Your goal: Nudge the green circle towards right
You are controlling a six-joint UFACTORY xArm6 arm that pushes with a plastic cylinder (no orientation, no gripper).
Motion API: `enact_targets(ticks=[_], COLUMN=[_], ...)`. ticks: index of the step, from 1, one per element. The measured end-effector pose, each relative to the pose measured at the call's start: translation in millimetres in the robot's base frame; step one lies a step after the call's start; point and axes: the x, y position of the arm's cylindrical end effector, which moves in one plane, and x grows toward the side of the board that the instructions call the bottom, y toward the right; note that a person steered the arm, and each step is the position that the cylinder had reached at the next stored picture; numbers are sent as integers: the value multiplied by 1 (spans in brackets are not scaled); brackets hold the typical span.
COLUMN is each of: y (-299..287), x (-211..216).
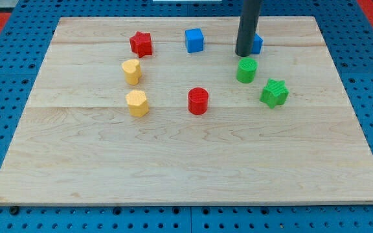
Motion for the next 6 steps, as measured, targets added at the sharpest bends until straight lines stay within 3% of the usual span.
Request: enact_targets(ticks=[4, 6], y=[-43, -6], x=[48, 60])
